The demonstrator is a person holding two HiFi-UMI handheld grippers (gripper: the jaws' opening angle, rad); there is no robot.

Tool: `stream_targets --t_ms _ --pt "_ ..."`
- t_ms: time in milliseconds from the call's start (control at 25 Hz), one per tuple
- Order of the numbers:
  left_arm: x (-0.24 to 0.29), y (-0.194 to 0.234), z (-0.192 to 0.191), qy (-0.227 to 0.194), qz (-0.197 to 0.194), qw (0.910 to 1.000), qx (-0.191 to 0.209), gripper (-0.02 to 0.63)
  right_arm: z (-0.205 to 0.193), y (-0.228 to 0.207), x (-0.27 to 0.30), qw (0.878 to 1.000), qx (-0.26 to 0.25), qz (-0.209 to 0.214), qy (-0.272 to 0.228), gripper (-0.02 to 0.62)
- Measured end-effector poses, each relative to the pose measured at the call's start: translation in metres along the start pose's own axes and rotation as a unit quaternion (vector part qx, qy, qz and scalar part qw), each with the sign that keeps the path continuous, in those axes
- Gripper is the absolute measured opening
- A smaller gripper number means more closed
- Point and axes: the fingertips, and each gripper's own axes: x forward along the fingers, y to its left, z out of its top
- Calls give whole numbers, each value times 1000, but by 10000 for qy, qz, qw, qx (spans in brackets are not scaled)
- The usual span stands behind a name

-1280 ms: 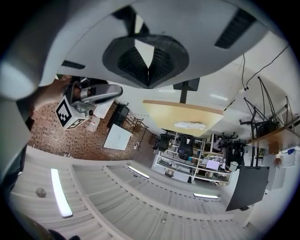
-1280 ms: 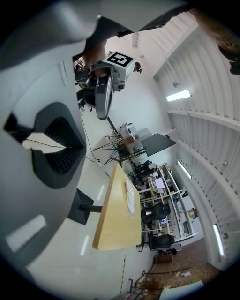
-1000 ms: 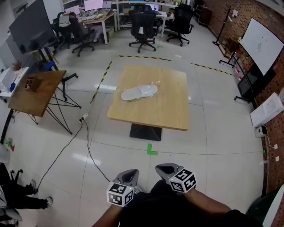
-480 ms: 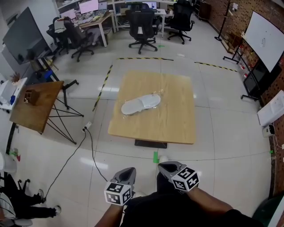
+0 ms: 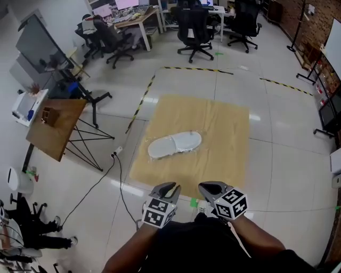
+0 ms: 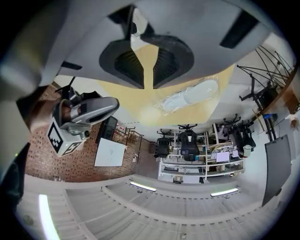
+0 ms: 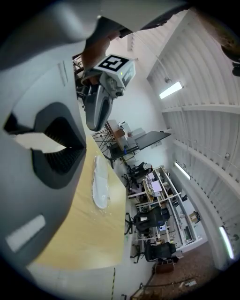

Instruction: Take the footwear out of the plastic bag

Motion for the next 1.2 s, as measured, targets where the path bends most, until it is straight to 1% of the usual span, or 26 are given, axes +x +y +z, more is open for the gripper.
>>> stream_targets --t_ms 120,160,240,360,440,480,560,640,720,760,800,880,960,1040,1200 --pt "43 20 26 335 9 9994 13 105 10 -45 -12 9996 202 -210 -48 3" --pt "54 28 36 375 26 9993 51 104 12 -59 -18 9989 333 -320 -105 3" --pt "74 50 52 446 141 9986 242 105 12 -78 -28 9970 553 -498 -232 3" --pt "111 91 71 615 508 9945 685 104 6 -94 -37 9944 712 -725 -295 3" --pt "142 115 75 793 711 9902 909 104 1 -100 -46 9909 913 -913 -370 3" --pt "157 124 72 951 722 9884 936 107 0 -100 -51 9885 1034 -1013 -446 3" --pt "184 137 60 1313 597 9852 930 133 -1 -96 -61 9832 1203 -1233 -599 3" --pt "204 147 51 1596 424 9807 1047 137 -2 -93 -66 9783 1266 -1488 -686 3" --pt "217 157 54 1663 324 9775 1258 146 -5 -93 -66 9724 1370 -1732 -753 3" --pt "220 160 52 1699 281 9766 1285 141 -8 -93 -65 9691 1460 -1827 -782 3" --pt "222 161 45 1790 204 9760 1224 135 -12 -92 -64 9659 1560 -1908 -800 3" --pt "221 154 22 1969 -103 9754 985 128 -21 -89 -61 9599 1725 -2058 -801 3" --pt "216 145 10 1918 -422 9763 914 120 -27 -86 -55 9553 1817 -2194 -788 3" --pt "205 138 2 1780 -625 9772 977 99 -31 -85 -49 9529 1862 -2278 -743 3" --pt "181 111 -25 1634 -913 9765 1072 74 -43 -92 -37 9551 1848 -2264 -476 3"
